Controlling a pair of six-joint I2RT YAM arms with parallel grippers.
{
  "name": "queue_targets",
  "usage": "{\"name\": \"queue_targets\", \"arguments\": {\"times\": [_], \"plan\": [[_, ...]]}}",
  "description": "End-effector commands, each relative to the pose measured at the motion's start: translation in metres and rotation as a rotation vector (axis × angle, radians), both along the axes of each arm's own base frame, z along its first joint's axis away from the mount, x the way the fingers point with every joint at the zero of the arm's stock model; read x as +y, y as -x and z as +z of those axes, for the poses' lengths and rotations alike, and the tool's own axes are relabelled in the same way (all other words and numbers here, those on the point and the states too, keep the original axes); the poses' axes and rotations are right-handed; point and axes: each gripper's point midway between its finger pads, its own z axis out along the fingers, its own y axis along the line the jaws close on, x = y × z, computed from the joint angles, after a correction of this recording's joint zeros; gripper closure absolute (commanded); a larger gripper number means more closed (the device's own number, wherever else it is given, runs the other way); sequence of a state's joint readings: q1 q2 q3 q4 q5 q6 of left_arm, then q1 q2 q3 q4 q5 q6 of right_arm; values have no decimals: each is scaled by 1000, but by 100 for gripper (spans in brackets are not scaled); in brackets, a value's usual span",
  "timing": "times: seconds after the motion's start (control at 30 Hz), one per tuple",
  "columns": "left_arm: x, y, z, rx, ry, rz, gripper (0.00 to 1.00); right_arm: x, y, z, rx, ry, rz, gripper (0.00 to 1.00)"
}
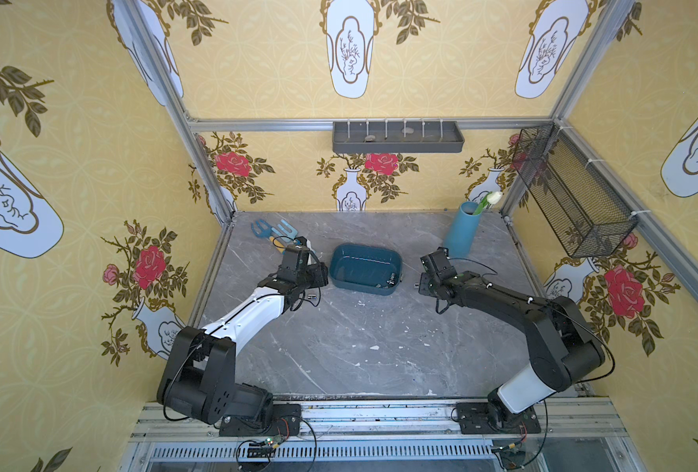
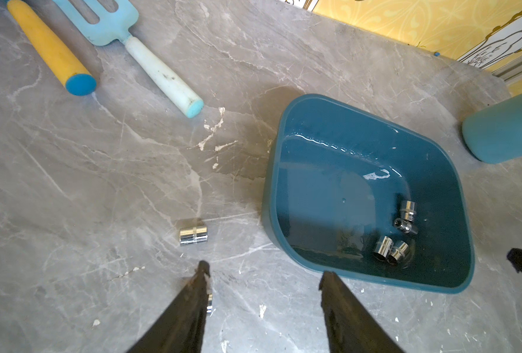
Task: Take out the socket from the storage box
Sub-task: Place the socket head at the center of the board.
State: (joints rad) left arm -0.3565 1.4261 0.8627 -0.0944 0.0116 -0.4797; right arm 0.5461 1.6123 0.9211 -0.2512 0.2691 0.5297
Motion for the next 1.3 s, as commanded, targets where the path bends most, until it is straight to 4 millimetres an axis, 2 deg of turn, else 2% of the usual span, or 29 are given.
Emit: {"name": "queue_targets", "arguments": {"times": [0.0, 0.53, 0.83, 1.03, 1.17, 1.27], "plan": [[-2, -1, -1, 4, 8, -9, 37, 3, -3, -6, 2, -38, -17, 73], [-4, 0, -5, 18, 5, -17, 37, -2, 0, -35, 60, -19, -33, 70], [-4, 0, -7, 27, 8, -18, 37, -5, -1, -38, 71, 5, -43, 60], [-6, -3, 0, 15, 9, -25, 37, -6, -5, -21, 45, 9, -45, 54], [-12, -6, 10, 5, 19, -52, 36, -6, -10, 4, 5, 2, -41, 51], [-23, -10, 17, 11, 45, -101, 35, -2, -14, 27, -30, -22, -31, 50]]}}
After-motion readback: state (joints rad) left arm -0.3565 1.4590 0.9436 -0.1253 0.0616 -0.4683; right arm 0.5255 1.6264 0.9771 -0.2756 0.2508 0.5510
